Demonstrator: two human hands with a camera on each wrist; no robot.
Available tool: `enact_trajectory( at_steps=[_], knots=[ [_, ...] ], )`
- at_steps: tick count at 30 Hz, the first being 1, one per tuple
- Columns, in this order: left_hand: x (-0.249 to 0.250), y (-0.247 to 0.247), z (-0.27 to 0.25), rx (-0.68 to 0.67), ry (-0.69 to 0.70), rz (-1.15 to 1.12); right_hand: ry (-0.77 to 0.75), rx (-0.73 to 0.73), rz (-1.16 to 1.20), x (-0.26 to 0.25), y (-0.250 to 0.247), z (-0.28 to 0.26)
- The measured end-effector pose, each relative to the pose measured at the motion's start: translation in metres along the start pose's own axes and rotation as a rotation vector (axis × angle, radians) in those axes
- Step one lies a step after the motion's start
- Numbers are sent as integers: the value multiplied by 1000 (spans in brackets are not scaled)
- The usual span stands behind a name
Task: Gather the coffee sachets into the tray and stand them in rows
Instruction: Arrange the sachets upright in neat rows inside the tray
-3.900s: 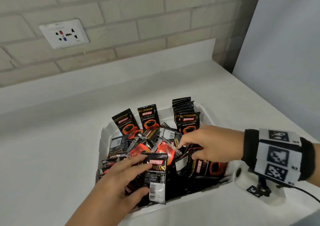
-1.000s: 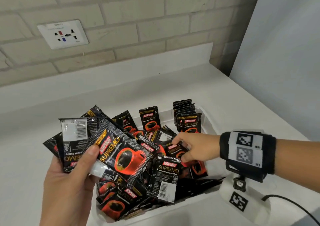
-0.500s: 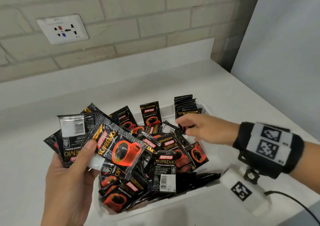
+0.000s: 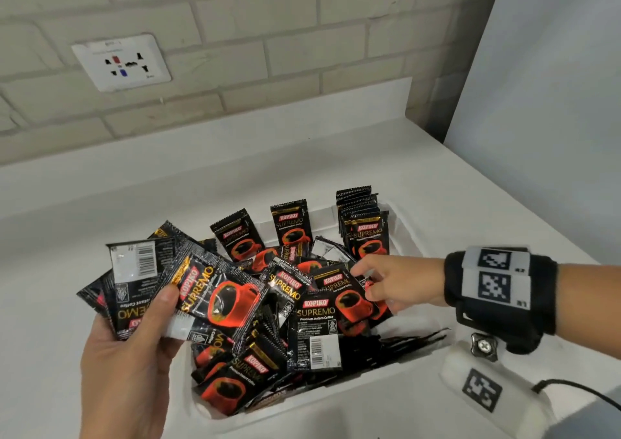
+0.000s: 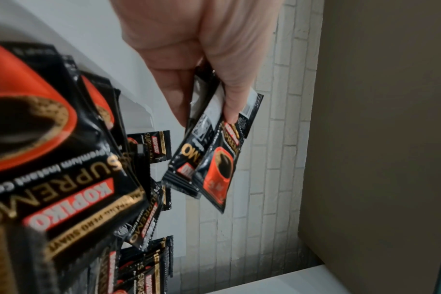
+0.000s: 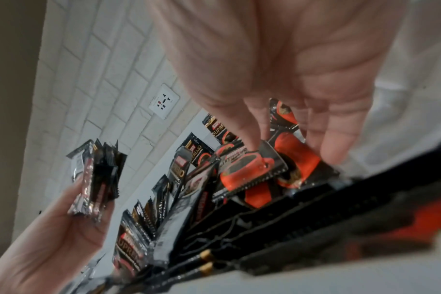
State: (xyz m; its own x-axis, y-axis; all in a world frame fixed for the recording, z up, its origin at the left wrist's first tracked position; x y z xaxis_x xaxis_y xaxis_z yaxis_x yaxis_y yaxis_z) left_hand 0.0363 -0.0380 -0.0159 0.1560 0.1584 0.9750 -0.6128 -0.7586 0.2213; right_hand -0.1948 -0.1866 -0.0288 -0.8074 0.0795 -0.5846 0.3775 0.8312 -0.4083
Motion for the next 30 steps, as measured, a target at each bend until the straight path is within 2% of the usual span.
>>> enact_trajectory(
  at_steps=[6, 11, 16, 30],
  knots=[
    [-12, -5, -3, 58, -21, 8, -28, 68, 72, -3, 1, 3],
    [-23, 1, -7, 53, -69, 14, -38, 16, 84, -1, 12, 5],
    [-23, 1, -6, 50, -68, 6, -52, -68, 237, -14, 23, 2],
    [-25, 1, -6, 59, -91, 17, -241, 12, -196, -47, 33, 16]
  ],
)
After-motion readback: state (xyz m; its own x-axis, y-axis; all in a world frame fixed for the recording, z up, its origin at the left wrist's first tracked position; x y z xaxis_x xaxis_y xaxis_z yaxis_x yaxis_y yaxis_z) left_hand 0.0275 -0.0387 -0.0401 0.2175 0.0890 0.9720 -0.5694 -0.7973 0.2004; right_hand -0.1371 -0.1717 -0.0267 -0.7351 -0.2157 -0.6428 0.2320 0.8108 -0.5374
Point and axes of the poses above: each hand's wrist, its own z-axis towards the middle knuckle, its own y-axis out of the palm, x = y × z, the point moved 3 cm from there along z, towards the middle knuckle, and after that the axes turned 5 degrees about z, right-handed, at the moved point
